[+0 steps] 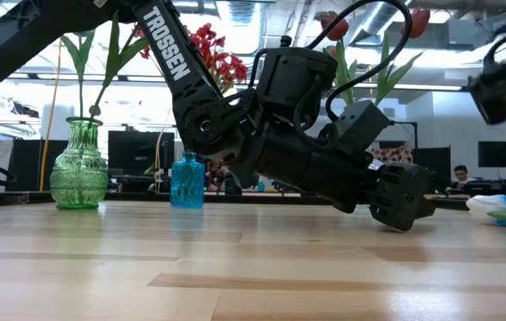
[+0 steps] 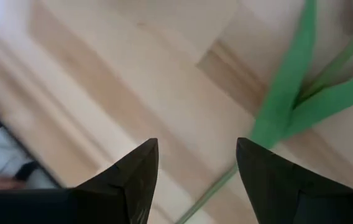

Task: Sort flowers into vase by color
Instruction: Put the white tulip into the green vase

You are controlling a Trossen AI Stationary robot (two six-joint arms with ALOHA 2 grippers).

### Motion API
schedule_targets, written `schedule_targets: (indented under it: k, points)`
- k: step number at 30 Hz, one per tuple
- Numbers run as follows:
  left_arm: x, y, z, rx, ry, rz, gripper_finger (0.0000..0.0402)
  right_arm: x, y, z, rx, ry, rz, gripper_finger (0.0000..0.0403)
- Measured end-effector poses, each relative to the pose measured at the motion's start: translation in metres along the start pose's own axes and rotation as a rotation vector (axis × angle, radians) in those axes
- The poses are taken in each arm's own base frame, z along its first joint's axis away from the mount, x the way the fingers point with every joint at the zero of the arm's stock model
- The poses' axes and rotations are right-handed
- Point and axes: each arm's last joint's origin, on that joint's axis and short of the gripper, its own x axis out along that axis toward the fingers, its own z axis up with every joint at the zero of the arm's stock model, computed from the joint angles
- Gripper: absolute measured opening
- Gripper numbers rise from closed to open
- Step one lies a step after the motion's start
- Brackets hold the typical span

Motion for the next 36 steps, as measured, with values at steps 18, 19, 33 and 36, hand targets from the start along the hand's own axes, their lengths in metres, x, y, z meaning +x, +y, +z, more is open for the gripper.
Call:
schedule_targets:
  k: [18, 19, 33, 36]
  points:
    - [0.0, 0.0, 0.0, -0.001, 0.0, 0.0, 0.0261, 0.012, -0.002, -0.001, 0.005, 0.036, -0.065, 0.0244]
    - [0.0, 0.0, 0.0, -0.002, 0.0, 0.0, 0.0261, 0.011, -0.002, -0.001, 0.005, 0.036, -0.06, 0.0244]
    - [0.0, 0.0, 0.0, -0.003, 0.0, 0.0, 0.0261, 0.007, -0.016, -0.004, 0.076, 0.067, -0.202, 0.0244]
    - [0.0, 0.0, 0.0, -0.003, 0.0, 0.0, 0.0261, 0.007, -0.017, -0.004, 0.076, 0.064, -0.207, 0.0244]
